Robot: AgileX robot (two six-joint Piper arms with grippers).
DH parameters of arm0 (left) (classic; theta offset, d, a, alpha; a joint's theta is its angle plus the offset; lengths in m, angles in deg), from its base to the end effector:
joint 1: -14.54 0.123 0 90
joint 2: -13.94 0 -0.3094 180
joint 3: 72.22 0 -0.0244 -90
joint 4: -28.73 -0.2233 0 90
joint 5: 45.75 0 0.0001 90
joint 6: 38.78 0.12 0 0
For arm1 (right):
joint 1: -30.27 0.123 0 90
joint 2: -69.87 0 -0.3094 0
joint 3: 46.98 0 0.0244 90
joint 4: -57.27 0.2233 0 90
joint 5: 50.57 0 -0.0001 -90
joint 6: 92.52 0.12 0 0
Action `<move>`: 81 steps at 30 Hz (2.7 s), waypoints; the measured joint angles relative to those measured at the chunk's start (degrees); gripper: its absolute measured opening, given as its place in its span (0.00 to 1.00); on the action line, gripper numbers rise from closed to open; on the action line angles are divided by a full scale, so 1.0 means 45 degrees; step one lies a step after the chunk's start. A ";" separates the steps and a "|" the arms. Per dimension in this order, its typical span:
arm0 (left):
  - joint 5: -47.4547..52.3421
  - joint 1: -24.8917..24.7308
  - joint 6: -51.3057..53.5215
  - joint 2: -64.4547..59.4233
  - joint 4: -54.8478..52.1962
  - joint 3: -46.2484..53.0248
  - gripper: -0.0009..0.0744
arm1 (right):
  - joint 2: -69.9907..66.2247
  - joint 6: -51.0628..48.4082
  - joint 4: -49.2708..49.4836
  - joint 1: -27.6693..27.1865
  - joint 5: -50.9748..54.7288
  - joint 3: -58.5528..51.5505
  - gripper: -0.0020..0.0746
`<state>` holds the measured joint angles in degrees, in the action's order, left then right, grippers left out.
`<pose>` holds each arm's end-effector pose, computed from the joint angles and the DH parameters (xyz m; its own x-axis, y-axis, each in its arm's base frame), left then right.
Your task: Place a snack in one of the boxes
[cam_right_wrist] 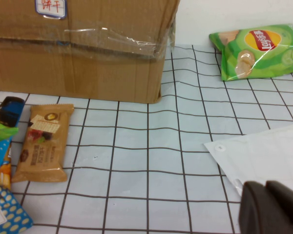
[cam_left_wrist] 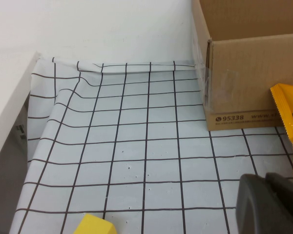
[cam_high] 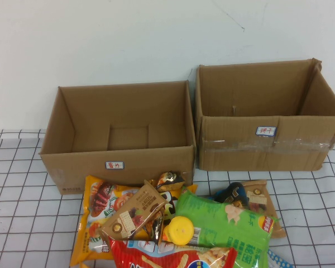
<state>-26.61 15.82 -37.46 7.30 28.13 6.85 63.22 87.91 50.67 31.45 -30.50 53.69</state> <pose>0.0295 0.0011 0.1690 -0.2569 0.0272 -0.9661 -0.0172 0.9993 0.0327 0.0291 -0.0041 0.1658 -0.2747 -0.1062 -0.9556 -0.0103 0.9942 -0.1075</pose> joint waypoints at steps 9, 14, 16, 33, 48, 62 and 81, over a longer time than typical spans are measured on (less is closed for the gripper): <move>0.0000 0.0000 0.0000 0.0000 0.0000 0.0000 0.01 | 0.0000 0.0000 0.0000 0.0000 0.0000 0.0000 0.03; 0.0000 0.0000 0.0000 0.0000 0.0000 0.0000 0.01 | 0.0000 0.0000 0.0000 0.0000 0.0000 0.0000 0.03; 0.0000 0.0000 0.0000 0.0000 0.0000 0.0000 0.01 | 0.0000 0.0000 0.0000 0.0000 0.0000 0.0000 0.03; 0.0000 0.0000 0.0000 0.0000 0.0000 0.0000 0.01 | 0.0000 -0.0988 -0.0769 0.0000 0.0005 0.0000 0.03; 0.0000 0.0000 0.0000 0.0000 0.0000 0.0000 0.01 | 0.0000 -0.1091 -0.0752 0.0000 -0.0130 0.0000 0.03; 0.0000 0.0000 0.0000 0.0000 0.0000 0.0000 0.01 | 0.0000 -0.0222 0.6118 0.0000 -0.4249 -0.0027 0.03; 0.0000 0.0000 0.0000 0.0000 0.0000 0.0000 0.01 | 0.0000 0.1898 0.7553 0.0055 -0.3617 0.0853 0.03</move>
<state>-26.61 15.82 -37.46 7.30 28.13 6.85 63.22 96.45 84.66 31.70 -46.78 57.52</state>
